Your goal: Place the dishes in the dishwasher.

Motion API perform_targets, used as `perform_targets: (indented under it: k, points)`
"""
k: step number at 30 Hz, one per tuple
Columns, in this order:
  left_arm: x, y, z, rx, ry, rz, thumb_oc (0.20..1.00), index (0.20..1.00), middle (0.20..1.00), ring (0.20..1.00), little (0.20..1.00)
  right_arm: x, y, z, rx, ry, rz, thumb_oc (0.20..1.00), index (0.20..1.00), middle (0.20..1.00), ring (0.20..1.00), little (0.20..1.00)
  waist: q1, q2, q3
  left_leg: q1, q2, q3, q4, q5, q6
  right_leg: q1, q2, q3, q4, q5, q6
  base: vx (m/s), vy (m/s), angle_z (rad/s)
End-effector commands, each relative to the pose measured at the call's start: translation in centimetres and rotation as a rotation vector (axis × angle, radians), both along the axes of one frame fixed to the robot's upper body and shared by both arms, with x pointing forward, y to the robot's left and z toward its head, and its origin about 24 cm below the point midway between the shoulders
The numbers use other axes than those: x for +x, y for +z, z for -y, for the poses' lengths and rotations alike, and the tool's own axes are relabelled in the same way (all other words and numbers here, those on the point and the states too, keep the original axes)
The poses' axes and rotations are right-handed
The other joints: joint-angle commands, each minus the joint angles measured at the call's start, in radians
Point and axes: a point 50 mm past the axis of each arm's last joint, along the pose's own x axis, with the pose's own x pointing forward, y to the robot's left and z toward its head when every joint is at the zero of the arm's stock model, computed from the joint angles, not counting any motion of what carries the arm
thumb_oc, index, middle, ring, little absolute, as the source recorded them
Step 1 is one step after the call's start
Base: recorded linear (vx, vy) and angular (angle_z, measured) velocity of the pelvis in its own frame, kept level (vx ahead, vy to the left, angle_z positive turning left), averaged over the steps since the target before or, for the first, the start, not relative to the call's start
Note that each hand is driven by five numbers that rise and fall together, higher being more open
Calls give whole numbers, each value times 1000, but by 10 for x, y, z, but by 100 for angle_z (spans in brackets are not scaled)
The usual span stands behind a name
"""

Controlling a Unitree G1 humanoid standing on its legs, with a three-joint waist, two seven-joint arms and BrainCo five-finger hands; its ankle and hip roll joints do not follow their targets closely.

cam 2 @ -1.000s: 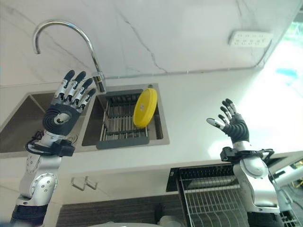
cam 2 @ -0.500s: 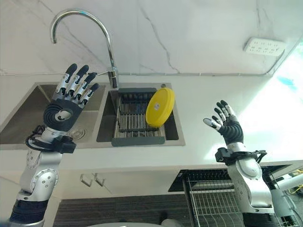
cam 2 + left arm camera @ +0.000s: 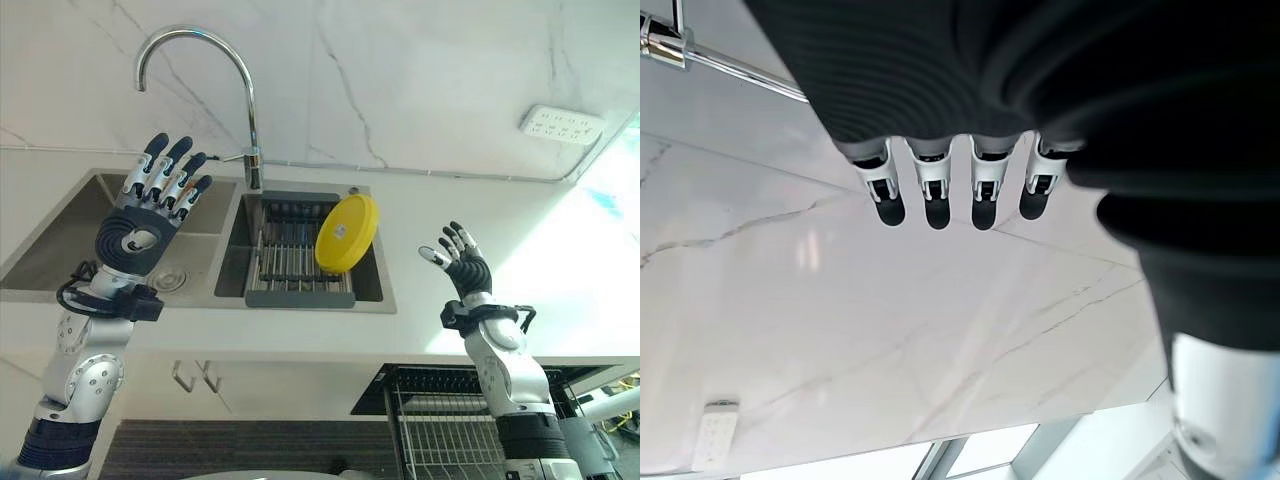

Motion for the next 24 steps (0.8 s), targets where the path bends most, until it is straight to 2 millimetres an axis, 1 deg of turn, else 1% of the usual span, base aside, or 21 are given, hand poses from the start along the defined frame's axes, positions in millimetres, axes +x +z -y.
perform_targets:
  k: [1, 5, 8, 17, 24]
  points:
    - [5, 17, 6, 29, -17, 95, 1000, 1000, 1000, 1000, 1000, 22, 49, 9, 11, 19, 158, 1000, 1000, 1000, 1000, 1000, 33, 44, -18, 7, -5, -20, 6, -72, 14, 11, 11, -30, 16, -62, 39, 18, -32, 7]
    - [8, 15, 6, 30, -19, 80, 1000, 1000, 1000, 1000, 1000, 34, 43, 11, 44, 16, 110, 1000, 1000, 1000, 1000, 1000, 55, 41, -23, 8, -5, -30, 6, -73, 11, 24, 15, -42, 10, -67, 34, 20, -30, 9]
    - [10, 15, 7, 32, -21, 71, 1000, 1000, 1000, 1000, 1000, 43, 44, 13, 104, 21, 90, 1000, 1000, 1000, 1000, 1000, 69, 41, -27, 7, -3, -37, 6, -71, 8, 31, 18, -49, 7, -72, 29, 18, -21, 11]
    - [12, 15, 6, 30, -25, 57, 1000, 1000, 1000, 1000, 1000, 55, 41, 24, 165, -22, 39, 1000, 1000, 1000, 1000, 1000, 95, 43, -34, 5, -3, -58, 6, -65, 1, 48, 24, -67, 1, -84, 17, 3, -12, 7]
    - [14, 14, 6, 30, -28, 47, 1000, 1000, 1000, 1000, 1000, 61, 39, 32, 164, -40, 3, 1000, 1000, 1000, 1000, 1000, 109, 46, -36, 4, -3, -73, 6, -60, -4, 55, 27, -75, 1, -91, 11, -3, -10, 7]
